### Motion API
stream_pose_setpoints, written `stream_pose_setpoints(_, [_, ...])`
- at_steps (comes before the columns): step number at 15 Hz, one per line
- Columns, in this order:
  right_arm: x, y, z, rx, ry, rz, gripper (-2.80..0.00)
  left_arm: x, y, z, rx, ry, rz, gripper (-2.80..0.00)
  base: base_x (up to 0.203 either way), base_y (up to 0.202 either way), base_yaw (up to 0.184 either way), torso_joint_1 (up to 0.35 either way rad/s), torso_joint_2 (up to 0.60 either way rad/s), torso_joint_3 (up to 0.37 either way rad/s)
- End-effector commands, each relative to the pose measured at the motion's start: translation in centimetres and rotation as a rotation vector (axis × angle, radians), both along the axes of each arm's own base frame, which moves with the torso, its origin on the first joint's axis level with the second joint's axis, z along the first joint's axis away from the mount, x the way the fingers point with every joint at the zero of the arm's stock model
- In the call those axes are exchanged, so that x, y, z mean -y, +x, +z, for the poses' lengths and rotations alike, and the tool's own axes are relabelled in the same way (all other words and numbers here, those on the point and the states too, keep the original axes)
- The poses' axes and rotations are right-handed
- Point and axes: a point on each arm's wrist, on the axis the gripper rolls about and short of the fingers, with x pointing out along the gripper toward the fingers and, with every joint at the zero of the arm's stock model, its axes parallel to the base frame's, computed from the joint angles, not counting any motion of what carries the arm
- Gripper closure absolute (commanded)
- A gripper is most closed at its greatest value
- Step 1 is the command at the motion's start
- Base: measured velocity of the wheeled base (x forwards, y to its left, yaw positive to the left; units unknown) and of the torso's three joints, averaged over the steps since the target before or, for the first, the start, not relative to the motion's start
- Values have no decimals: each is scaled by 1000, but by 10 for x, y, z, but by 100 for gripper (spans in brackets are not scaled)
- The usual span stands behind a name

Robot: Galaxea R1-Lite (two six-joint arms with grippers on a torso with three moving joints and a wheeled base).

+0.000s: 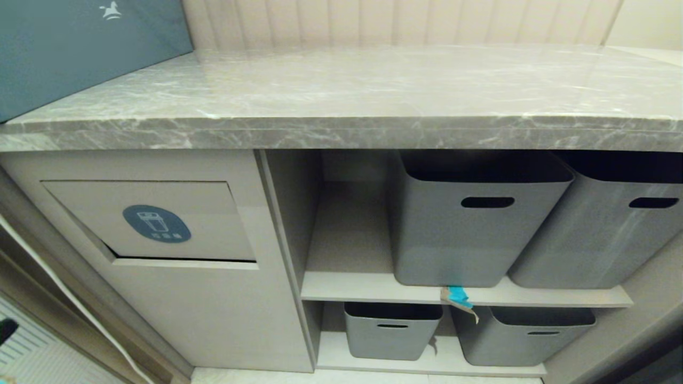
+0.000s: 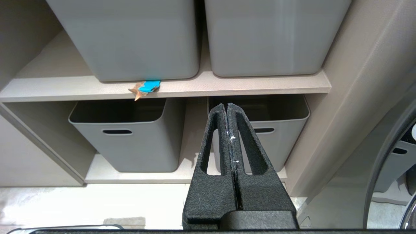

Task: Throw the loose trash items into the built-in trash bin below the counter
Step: Put the garbage in the trash can

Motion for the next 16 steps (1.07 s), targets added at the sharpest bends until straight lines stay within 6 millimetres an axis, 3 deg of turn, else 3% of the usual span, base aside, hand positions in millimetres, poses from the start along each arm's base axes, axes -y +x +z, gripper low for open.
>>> stream_pose_setpoints(1, [0, 0, 0, -3, 1, 0, 0, 0, 62, 0, -178, -18, 0, 0, 0, 0, 0, 0, 0, 0])
stream_pose_setpoints(5, [0, 0, 0, -3, 1, 0, 0, -3, 164, -6, -93, 73, -18, 0, 0, 0, 0, 0, 0, 0])
stream_pose_setpoints(7, [0, 0, 0, -3, 1, 0, 0, -6, 196, -8, 38, 124, -13, 0, 0, 0, 0, 0, 0, 0])
stream_pose_setpoints(9, [0, 0, 0, -1, 1, 0, 0, -10, 207, -18, 88, 153, -12, 0, 0, 0, 0, 0, 0, 0])
stream_pose_setpoints(12, [0, 0, 0, -1, 1, 0, 0, -18, 206, -40, 76, 162, 11, 0, 0, 0, 0, 0, 0, 0])
stream_pose_setpoints(14, [0, 0, 0, -3, 1, 0, 0, -14, 208, -42, 78, 160, -3, 0, 0, 0, 0, 0, 0, 0])
stream_pose_setpoints(16, [0, 0, 0, -3, 1, 0, 0, -12, 214, -59, 49, 160, -16, 0, 0, 0, 0, 0, 0, 0])
